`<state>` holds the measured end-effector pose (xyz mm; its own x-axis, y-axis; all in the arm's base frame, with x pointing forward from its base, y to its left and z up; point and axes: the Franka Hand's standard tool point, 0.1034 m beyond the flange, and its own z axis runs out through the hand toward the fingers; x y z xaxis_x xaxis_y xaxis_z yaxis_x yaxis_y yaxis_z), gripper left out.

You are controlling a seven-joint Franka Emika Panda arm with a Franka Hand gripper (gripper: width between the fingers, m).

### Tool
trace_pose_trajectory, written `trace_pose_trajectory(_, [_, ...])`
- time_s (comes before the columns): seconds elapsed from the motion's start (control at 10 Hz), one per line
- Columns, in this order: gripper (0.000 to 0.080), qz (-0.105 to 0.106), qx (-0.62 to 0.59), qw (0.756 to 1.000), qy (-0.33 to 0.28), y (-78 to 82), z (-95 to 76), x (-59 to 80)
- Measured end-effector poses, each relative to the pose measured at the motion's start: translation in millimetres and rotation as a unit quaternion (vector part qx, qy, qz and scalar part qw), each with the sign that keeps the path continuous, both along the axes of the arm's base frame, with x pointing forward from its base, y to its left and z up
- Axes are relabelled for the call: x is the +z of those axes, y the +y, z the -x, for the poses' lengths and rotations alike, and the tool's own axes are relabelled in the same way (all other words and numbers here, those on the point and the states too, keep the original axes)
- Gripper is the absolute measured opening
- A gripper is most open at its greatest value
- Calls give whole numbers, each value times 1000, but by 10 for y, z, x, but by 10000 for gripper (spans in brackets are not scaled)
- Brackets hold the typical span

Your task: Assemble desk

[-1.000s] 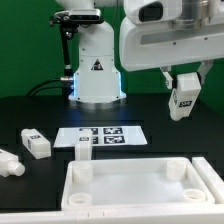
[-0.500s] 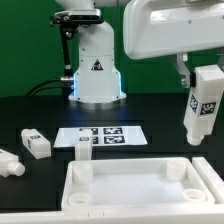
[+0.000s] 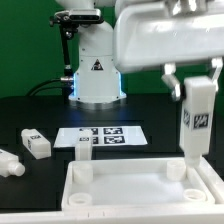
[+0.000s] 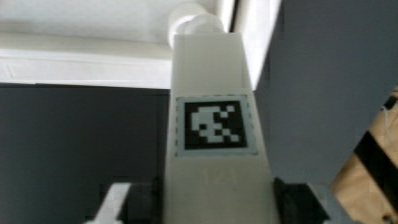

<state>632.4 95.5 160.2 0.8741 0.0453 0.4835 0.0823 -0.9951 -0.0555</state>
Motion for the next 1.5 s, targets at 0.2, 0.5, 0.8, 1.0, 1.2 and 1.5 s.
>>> trace_pose_trajectory(0.2, [285, 1, 1, 1000, -2, 22, 26, -77])
trace_pose_trajectory(0.5, [285, 5, 9, 1000, 3, 95, 86, -133])
trace_pose_trajectory(0.8, [285, 17, 13, 1000, 7, -21, 115, -200])
trace_pose_trajectory(1.0, [285, 17, 10, 1000, 9, -62, 108, -234])
trace_pose_trajectory(1.2, [285, 17, 9, 1000, 11, -59, 106, -266])
trace_pose_trajectory(1.5, [285, 18, 10, 1000, 6, -38, 71, -299])
